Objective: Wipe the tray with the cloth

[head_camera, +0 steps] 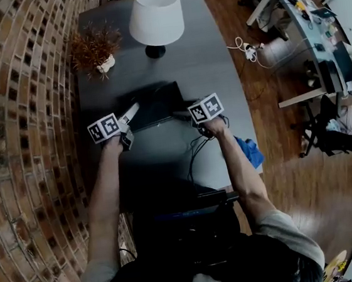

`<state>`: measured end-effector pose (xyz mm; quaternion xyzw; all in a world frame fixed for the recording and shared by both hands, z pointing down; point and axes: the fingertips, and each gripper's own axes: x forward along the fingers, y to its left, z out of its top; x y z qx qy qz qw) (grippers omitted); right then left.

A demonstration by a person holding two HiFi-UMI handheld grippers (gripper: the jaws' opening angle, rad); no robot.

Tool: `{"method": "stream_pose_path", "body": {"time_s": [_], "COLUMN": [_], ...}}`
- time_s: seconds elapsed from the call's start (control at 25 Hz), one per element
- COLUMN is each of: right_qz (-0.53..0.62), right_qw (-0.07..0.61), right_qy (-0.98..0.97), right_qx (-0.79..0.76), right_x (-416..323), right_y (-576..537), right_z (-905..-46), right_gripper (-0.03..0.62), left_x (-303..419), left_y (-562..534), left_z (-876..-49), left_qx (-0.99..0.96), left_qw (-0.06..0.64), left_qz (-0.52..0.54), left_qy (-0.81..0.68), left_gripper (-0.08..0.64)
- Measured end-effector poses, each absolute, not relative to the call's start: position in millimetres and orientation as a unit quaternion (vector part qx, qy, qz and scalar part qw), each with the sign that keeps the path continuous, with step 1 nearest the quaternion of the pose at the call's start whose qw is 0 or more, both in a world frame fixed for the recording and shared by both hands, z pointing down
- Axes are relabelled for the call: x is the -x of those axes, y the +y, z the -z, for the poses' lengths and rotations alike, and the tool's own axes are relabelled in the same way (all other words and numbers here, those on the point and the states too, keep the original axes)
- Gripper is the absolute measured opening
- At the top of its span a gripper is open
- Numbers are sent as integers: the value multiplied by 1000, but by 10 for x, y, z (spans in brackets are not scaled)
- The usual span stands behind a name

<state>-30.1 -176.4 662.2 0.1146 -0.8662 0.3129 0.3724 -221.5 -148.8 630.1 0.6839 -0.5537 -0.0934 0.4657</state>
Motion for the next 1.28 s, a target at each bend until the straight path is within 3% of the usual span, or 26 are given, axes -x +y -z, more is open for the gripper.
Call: {"method": "stream_pose_path", "body": {"time_s": [0.24, 0.52, 0.6, 0.68, 0.72, 0.8, 1.28], "right_qz": [-328, -372, -367, -352, -339, -314, -230], "right_qw": [352, 248, 181, 121, 98, 66, 70], "right_qy": [-864, -869, -878, -890, -896, -908, -937], "right_qx": [-149, -212, -247, -263, -268, -270, -252], "right_x": [275, 87, -75, -230, -303, -386, -313], "right_y": [-1748, -1866, -1933, -1898, -1860, -1790, -1029], "right_z": [-6617, -6407, -6111, -5752, -5577, -5252, -4763], "right_gripper": [314, 311, 231, 230, 189, 178, 166], "left_x": [2217, 2213, 2188, 2133, 2093, 2030, 1657], "left_y": [-1639, -1465, -1292, -1010, -860, -612, 26], "left_z": [-6271, -6056, -5819, -5544, -5406, -5154, -4502], "left_qx": [-697, -693, -705, -719, -726, -736, -771], "left_qw": [454, 422, 390, 354, 339, 315, 272], "left_qz": [92, 133, 144, 152, 160, 182, 232], "left_qy": [-548, -570, -575, -578, -577, -571, -527], "left_gripper": [439, 423, 415, 409, 401, 394, 365]}}
